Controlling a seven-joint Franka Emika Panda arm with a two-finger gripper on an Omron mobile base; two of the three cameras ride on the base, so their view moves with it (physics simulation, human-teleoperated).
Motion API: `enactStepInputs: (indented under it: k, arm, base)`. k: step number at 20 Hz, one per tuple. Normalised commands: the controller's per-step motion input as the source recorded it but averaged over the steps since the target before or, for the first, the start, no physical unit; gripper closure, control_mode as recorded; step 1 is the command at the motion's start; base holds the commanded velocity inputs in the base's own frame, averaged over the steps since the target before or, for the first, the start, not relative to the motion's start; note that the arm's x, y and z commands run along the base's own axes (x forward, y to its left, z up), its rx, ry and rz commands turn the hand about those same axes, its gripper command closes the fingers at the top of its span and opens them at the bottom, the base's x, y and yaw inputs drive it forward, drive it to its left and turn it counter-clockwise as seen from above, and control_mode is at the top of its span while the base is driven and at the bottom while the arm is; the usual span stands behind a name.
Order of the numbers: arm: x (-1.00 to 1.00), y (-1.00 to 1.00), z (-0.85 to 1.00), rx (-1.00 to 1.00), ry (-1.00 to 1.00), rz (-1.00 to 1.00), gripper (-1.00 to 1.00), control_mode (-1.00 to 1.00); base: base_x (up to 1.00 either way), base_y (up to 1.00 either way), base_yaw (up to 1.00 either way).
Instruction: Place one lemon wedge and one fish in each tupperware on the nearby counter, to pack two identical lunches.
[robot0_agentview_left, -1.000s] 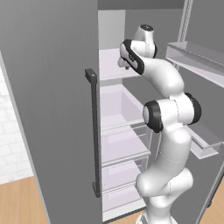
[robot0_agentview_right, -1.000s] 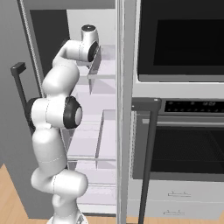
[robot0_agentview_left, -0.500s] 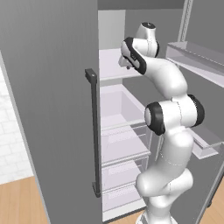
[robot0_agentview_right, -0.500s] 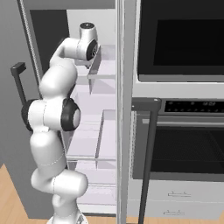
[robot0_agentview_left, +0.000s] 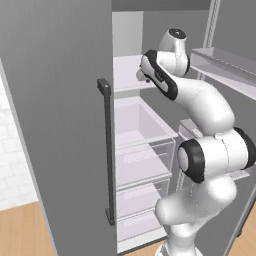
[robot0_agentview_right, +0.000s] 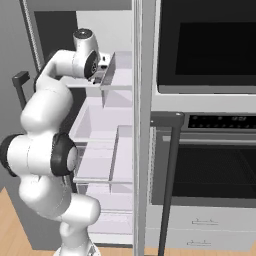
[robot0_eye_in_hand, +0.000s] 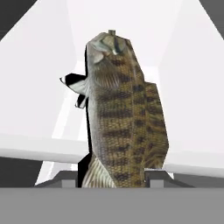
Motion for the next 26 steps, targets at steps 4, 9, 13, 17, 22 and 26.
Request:
enactStepInputs:
  k: [4,9,13,17,22,26]
  arm:
    - [-1.0,0.18,-0.01,0.0,-0.13,-0.04,1.0,-1.0]
    - [-1.0,0.0,0.01,0.0,0.02,-0.14,1.0,-1.0]
    - [-1.0,0.0,0.0,0.03,0.04,-0.17,1.0,-1.0]
    - [-1.0,0.0,-0.02,0.05,0.05,-0.11,1.0,-1.0]
    - [-1.0,0.0,-0.22,0.08,0.15,-0.03,1.0,-1.0]
    - [-1.0,0.0,-0.32,0.1,0.2,0.0,1.0,-1.0]
  base:
    - [0.0,0.0,0.0]
    - [0.0,0.0,0.0]
    - [0.0,0.0,0.0]
    - [0.0,0.0,0.0]
    - [0.0,0.0,0.0]
    - [0.0,0.0,0.0]
